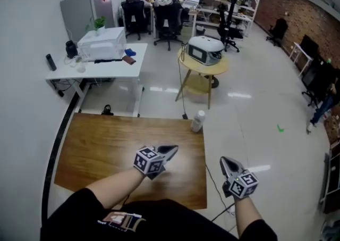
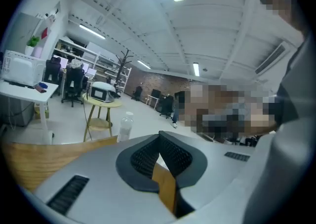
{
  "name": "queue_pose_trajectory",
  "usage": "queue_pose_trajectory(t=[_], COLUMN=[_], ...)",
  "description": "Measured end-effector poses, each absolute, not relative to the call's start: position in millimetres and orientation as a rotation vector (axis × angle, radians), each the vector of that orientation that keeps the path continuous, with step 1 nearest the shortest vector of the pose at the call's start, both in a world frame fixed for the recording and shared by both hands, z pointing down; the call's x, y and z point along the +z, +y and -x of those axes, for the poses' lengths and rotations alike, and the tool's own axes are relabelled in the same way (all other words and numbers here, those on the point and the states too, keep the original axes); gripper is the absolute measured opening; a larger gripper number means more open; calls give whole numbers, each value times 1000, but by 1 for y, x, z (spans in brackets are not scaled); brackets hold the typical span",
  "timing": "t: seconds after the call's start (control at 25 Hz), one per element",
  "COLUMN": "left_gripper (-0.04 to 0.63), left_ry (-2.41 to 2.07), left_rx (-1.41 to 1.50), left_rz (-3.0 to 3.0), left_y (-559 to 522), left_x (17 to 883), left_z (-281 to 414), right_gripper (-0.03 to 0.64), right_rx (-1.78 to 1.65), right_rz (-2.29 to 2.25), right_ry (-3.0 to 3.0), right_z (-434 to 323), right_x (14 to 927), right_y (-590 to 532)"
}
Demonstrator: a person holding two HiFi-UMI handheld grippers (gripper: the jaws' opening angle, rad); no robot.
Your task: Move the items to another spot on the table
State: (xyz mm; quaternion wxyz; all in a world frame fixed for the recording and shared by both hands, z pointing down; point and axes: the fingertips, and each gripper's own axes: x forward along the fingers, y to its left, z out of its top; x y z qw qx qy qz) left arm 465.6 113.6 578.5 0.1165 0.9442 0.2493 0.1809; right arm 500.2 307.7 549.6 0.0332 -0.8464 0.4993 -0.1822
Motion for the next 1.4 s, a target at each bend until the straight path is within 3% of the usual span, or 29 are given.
queue_pose_trajectory(t=[0.2, 0.24, 0.44, 0.68, 0.92, 1.0, 1.4], left_gripper=[-8, 22, 325, 445, 441, 304, 290], left_ry=[562, 540, 443, 444, 349, 334, 465], left_rx=[641, 676, 801, 916, 880, 885, 818], left_rz=[-2876, -2892, -2918, -2952, -3010, -3033, -3018], left_y=[134, 133, 122, 121, 122, 123, 156], left_x=[618, 628, 685, 741, 759, 758, 705], left_z=[-568, -585, -669, -743, -778, -783, -718], right_gripper=[-8, -8, -8, -8, -8, -8, -8], right_rx=[-626, -638, -673, -712, -756, -754, -695], right_rz=[2518, 2508, 2494, 2482, 2465, 2463, 2430], right_ry=[1632, 1646, 1650, 1544, 1472, 1457, 1552], right_z=[-526, -527, -534, -533, -538, -539, -524], right_x=[561, 563, 578, 602, 622, 626, 600], right_y=[322, 322, 325, 333, 355, 363, 361])
